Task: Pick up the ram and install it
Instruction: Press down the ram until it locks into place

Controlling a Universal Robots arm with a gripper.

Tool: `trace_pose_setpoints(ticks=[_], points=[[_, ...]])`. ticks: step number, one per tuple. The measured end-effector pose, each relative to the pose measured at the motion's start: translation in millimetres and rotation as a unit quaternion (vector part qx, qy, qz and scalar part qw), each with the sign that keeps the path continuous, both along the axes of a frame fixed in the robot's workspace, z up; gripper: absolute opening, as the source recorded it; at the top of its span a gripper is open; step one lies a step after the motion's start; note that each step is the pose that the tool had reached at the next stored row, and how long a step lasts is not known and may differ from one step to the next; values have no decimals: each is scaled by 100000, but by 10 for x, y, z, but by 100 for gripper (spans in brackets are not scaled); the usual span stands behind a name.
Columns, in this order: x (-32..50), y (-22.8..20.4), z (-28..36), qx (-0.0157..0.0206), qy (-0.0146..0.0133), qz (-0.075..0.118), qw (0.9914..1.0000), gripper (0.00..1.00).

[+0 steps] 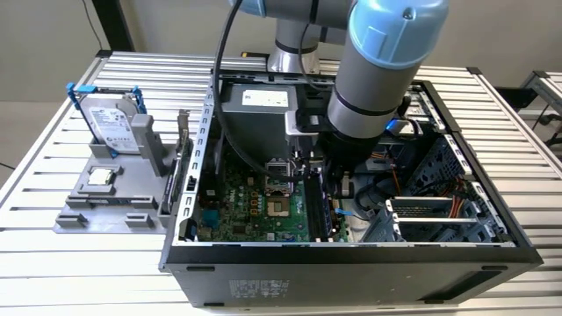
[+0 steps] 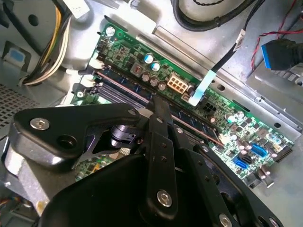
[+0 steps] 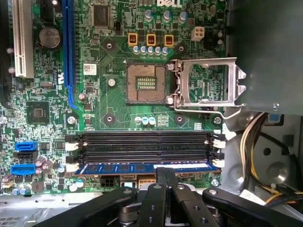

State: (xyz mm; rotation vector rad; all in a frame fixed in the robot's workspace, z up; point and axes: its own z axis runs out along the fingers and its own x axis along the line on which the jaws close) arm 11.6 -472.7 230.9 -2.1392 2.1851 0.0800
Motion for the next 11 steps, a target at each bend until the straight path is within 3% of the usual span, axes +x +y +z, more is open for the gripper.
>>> trace_pose_setpoints(ticks=[7, 11], points=[[1, -14, -98, -434, 19, 7, 99999, 0], [1, -13, -116, -407, 0, 0, 99999, 0]])
